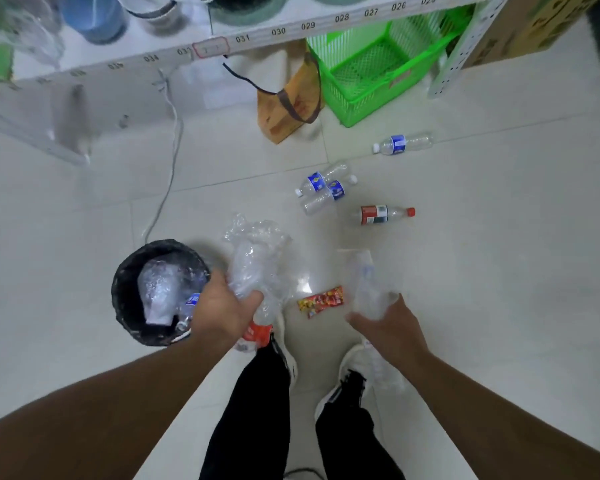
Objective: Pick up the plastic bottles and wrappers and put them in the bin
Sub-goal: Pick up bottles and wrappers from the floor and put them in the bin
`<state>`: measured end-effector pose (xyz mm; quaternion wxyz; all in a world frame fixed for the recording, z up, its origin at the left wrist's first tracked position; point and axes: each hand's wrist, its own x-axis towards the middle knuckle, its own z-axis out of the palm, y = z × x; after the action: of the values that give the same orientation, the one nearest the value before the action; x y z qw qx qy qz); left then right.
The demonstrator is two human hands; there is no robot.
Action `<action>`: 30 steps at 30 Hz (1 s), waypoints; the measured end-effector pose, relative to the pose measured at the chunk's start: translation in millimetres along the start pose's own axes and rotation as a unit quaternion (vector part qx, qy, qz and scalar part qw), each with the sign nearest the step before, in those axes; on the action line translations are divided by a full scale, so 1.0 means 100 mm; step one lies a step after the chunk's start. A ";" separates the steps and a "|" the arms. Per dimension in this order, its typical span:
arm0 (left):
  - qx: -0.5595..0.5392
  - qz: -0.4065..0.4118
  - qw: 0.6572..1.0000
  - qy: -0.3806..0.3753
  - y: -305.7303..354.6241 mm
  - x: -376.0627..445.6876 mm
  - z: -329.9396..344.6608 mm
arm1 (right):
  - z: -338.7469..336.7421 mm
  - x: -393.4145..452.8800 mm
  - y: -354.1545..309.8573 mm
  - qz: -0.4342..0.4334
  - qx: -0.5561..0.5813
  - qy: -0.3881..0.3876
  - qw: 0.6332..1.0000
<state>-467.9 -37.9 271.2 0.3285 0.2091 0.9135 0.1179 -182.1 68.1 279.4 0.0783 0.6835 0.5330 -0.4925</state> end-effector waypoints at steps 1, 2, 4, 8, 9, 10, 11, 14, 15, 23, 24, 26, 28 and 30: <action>0.005 0.001 1.000 0.000 -0.09 -0.09 -0.04 | 0.04 -0.09 0.04 -0.003 -0.003 -0.011 1.000; 0.003 -0.001 1.000 0.000 -0.18 -0.17 -0.08 | 0.08 -0.17 0.08 -0.007 -0.012 -0.021 1.000; -0.029 -0.006 1.000 -0.006 -0.41 -0.32 -0.14 | 0.17 -0.29 0.16 -0.016 -0.043 -0.039 0.998; -0.079 -0.026 0.997 -0.007 -0.89 -0.51 -0.33 | 0.39 -0.52 0.19 -0.022 -0.047 -0.053 0.997; -0.086 -0.035 0.996 -0.007 -1.01 -0.52 -0.38 | 0.45 -0.56 0.17 -0.023 -0.041 -0.057 0.997; -0.096 -0.046 0.994 -0.005 -1.12 -0.52 -0.42 | 0.53 -0.60 0.14 -0.026 -0.039 -0.063 0.997; -0.108 -0.056 0.993 -0.001 -1.25 -0.52 -0.46 | 0.61 -0.65 0.11 -0.029 -0.039 -0.069 0.996; -0.140 -0.083 0.987 0.003 -1.59 -0.52 -0.57 | 0.92 -0.83 0.00 -0.024 -0.036 -0.078 0.996; -0.148 -0.092 0.985 0.005 -1.73 -0.52 -0.61 | 1.05 -0.88 -0.04 -0.020 -0.039 -0.081 0.996; -0.147 -0.088 0.985 0.010 -2.93 -0.40 -1.32 | 2.23 -1.44 -0.67 -0.025 -0.029 -0.087 0.996; -0.148 -0.094 0.984 0.017 -3.08 -0.35 -1.42 | 2.36 -1.49 -0.78 -0.032 -0.023 -0.087 0.995; -0.158 -0.106 0.981 0.032 -3.31 -0.27 -1.59 | 2.59 -1.54 -1.00 -0.051 -0.013 -0.092 0.994; -0.168 -0.117 0.978 0.043 -3.50 -0.20 -1.70 | 2.80 -1.55 -1.22 -0.061 -0.013 -0.098 0.993; -0.159 -0.117 0.980 0.040 -3.64 -0.16 -1.77 | 2.99 -1.50 -1.42 -0.070 -0.015 -0.103 0.992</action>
<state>-682.4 -381.1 285.4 0.3319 0.0413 0.9136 0.2311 -465.0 -159.2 302.0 0.1080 0.5891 0.5758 -0.5566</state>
